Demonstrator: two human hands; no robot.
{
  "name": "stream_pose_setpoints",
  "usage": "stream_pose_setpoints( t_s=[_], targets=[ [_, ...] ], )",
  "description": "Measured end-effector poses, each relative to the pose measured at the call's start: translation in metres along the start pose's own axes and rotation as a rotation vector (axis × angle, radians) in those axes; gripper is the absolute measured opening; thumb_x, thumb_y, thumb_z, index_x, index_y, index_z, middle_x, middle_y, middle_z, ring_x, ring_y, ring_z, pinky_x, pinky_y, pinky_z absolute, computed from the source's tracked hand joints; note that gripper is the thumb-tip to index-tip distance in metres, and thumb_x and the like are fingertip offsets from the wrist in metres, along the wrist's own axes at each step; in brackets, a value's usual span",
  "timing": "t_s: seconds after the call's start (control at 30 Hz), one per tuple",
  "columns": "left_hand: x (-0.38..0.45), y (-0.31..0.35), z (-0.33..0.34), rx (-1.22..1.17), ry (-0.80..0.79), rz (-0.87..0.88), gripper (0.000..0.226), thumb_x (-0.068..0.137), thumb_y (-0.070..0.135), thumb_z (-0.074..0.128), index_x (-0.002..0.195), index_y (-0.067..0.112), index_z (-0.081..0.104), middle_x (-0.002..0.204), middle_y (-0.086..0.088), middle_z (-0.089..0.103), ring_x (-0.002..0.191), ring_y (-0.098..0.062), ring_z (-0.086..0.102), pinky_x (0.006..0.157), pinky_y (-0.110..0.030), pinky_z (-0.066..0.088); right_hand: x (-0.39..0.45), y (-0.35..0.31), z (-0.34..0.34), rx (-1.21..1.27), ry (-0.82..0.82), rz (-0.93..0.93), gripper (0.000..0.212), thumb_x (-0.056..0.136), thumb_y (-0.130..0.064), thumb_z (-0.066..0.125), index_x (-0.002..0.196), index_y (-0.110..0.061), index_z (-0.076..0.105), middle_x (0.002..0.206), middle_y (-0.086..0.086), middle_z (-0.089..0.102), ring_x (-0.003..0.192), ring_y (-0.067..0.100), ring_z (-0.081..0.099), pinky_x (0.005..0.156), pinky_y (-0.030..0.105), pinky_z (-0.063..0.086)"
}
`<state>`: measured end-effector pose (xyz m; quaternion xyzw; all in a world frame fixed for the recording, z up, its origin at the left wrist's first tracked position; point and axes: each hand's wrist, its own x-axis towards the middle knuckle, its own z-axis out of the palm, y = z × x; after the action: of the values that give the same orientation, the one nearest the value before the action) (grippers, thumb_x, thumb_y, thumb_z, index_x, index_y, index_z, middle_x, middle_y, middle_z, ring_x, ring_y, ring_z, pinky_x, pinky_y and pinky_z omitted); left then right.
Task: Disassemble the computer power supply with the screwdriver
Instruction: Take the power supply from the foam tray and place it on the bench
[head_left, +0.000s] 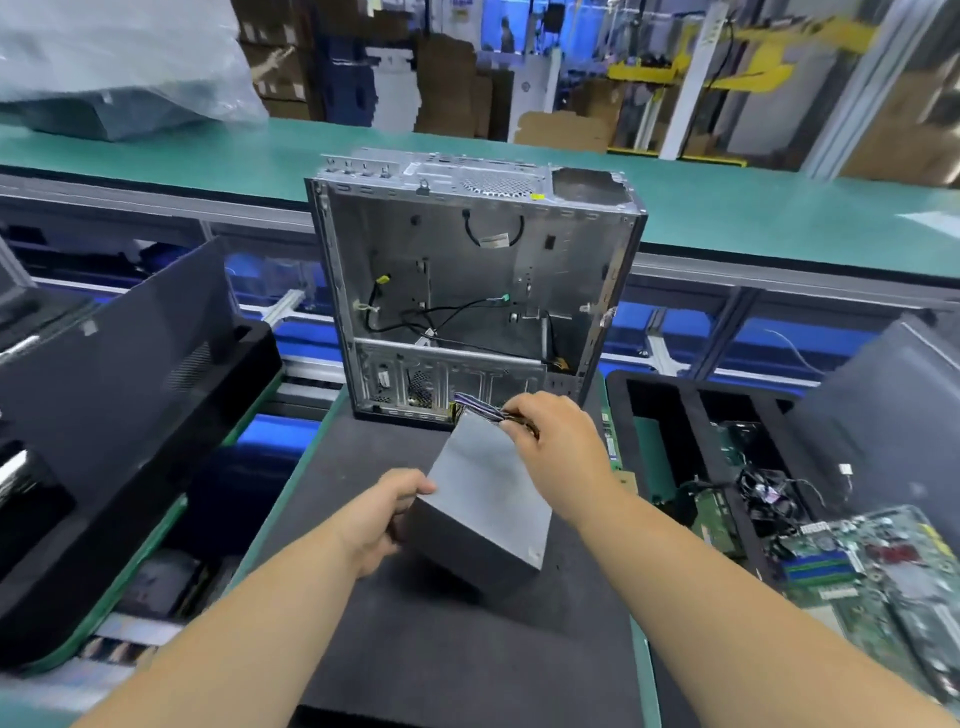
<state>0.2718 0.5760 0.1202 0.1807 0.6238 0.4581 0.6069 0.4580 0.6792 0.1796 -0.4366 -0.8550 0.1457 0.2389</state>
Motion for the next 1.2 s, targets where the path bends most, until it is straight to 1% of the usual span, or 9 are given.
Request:
stream_pose_setpoints(
  t_s=[0.17,0.33,0.47,0.57,0.7,0.83,0.9,1.0,1.2],
  targets=[
    [0.019,-0.021,-0.008,-0.044,-0.065,-0.017,0.055,0.07,0.026,0.065,0.125,0.018,0.057,0.081,-0.002,0.06,0.068,-0.014,0.044,0.064,-0.027,0.039,-0.003,-0.007,0.016,-0.023,-0.003,0.044,0.016,0.1,-0.034,0.056,0.108,-0.027,0.067,0.101,-0.01,0.066,0.1,0.019,0.055,0.094,0.04,0.039],
    [0.029,-0.027,-0.024,-0.053,-0.133,-0.053,0.03,0.075,0.027,0.063,0.102,0.015,0.072,0.088,-0.004,0.073,0.082,-0.019,0.057,0.078,-0.032,0.046,0.0,-0.015,0.035,-0.021,0.016,0.064,0.011,0.099,-0.035,0.057,0.103,-0.031,0.066,0.099,-0.014,0.066,0.098,0.014,0.056,0.094,0.03,0.023],
    [0.032,-0.023,-0.037,0.144,-0.137,-0.069,0.058,0.052,0.038,0.068,0.104,0.013,0.076,0.096,-0.009,0.072,0.084,-0.022,0.059,0.076,-0.032,0.045,0.001,-0.021,0.045,0.007,0.018,0.068,0.014,0.098,-0.033,0.059,0.108,-0.026,0.068,0.101,-0.01,0.066,0.102,0.017,0.056,0.098,0.039,0.034],
    [0.032,-0.018,-0.037,0.162,-0.143,-0.037,0.044,0.051,0.036,0.068,0.087,0.011,0.073,0.08,-0.003,0.066,0.072,-0.017,0.05,0.071,-0.028,0.038,0.004,-0.025,0.047,0.063,0.038,0.084,0.016,0.098,-0.03,0.06,0.109,-0.022,0.069,0.101,-0.008,0.066,0.103,0.019,0.055,0.097,0.043,0.039],
    [0.034,-0.018,-0.038,0.212,-0.128,-0.043,0.032,0.058,0.039,0.069,0.08,0.016,0.07,0.077,0.003,0.063,0.069,-0.014,0.05,0.076,-0.028,0.039,0.009,-0.032,0.048,0.067,-0.002,0.053,0.018,0.097,-0.03,0.061,0.11,-0.021,0.07,0.094,-0.015,0.057,0.101,0.018,0.054,0.091,0.038,0.044],
    [0.035,-0.004,-0.038,0.244,-0.115,0.073,0.043,0.084,0.059,0.061,0.098,0.02,0.073,0.103,0.0,0.073,0.097,-0.02,0.063,0.096,-0.035,0.046,0.012,-0.043,0.051,0.059,-0.023,0.003,0.018,0.096,-0.029,0.063,0.11,-0.02,0.07,0.101,-0.006,0.066,0.102,0.02,0.055,0.091,0.039,0.044],
    [0.033,0.013,-0.033,0.11,0.016,0.137,0.054,0.091,0.064,0.05,0.096,0.015,0.071,0.1,-0.002,0.07,0.092,-0.02,0.061,0.09,-0.036,0.046,0.013,-0.05,0.053,0.052,-0.053,-0.045,0.017,0.094,-0.029,0.065,0.108,-0.02,0.069,0.102,-0.004,0.067,0.101,0.02,0.055,0.091,0.04,0.044],
    [0.03,0.036,-0.028,-0.138,-0.163,0.146,0.064,0.082,0.071,0.056,0.104,0.011,0.062,0.083,-0.004,0.064,0.076,-0.018,0.059,0.077,-0.032,0.047,0.011,-0.061,0.057,0.006,-0.092,-0.115,0.022,0.093,-0.029,0.066,0.113,-0.02,0.068,0.109,-0.005,0.067,0.105,0.02,0.054,0.092,0.037,0.043],
    [0.024,0.056,-0.025,-0.321,-0.219,0.074,0.008,0.09,0.017,0.062,0.089,0.01,0.066,0.07,-0.001,0.071,0.06,-0.01,0.068,0.058,-0.023,0.058,0.008,-0.057,0.045,-0.019,-0.137,-0.218,0.038,0.096,-0.034,0.061,0.131,-0.02,0.061,0.117,-0.004,0.066,0.11,0.02,0.053,0.102,0.035,0.037]
  ],
)
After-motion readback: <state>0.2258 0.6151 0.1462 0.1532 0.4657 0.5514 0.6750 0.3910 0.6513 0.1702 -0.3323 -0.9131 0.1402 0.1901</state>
